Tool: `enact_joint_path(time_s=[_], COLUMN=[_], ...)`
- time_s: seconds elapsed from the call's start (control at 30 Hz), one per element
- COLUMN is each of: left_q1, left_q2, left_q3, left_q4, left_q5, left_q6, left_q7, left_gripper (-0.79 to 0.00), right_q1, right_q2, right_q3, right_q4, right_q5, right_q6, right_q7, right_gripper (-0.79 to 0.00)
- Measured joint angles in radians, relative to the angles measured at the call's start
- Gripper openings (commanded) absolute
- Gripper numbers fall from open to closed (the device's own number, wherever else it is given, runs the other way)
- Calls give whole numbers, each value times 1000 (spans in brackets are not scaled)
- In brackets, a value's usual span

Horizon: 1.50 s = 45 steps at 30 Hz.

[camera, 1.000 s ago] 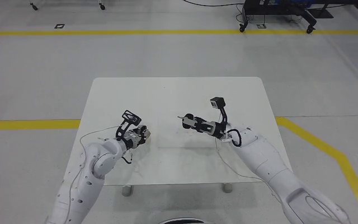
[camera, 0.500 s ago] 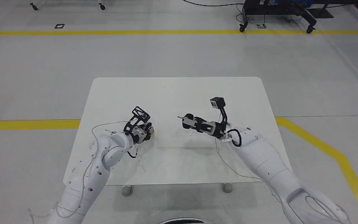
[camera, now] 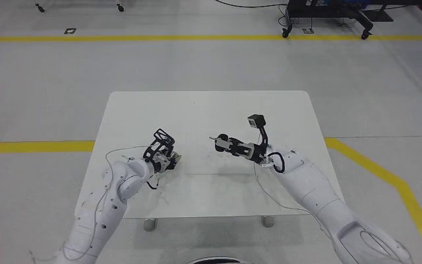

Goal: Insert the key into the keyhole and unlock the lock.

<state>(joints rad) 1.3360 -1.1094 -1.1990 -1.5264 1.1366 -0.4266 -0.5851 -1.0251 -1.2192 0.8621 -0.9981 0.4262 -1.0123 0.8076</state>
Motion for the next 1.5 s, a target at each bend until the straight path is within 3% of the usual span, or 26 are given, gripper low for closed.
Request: enact_joint_path(time_s=[0.07, 0.17, 0.73, 1.13, 1.23, 1.33, 1.5], left_q1=[6, 14, 29, 57, 59, 32, -98], left_q2=[2, 5, 14, 22, 19, 13, -8], left_q3=[-7, -17, -15, -80, -91, -72, 30], left_q4=[-9, -22, -42, -92, -95, -66, 21], left_q5=[-6, -7, 29, -39, -150, -345, -586], left_q6=[-2, -3, -35, 2, -29, -124, -227], left_q7=[-2, -7, -44, 17, 48, 32, -59], left_gripper=[-563, -785, -785, -785, -785, -785, -785], right_q1=[0, 0, 0, 0, 0, 0, 0], right_q2=[0, 0, 0, 0, 0, 0, 0], right_q3=[0, 0, 0, 0, 0, 0, 0], right_q4=[0, 0, 0, 0, 0, 0, 0], right_q5=[0, 0, 0, 0, 0, 0, 0], right_q6=[0, 0, 0, 0, 0, 0, 0], right_q7=[0, 0, 0, 0, 0, 0, 0], right_gripper=[-785, -785, -785, -785, -785, -785, -785])
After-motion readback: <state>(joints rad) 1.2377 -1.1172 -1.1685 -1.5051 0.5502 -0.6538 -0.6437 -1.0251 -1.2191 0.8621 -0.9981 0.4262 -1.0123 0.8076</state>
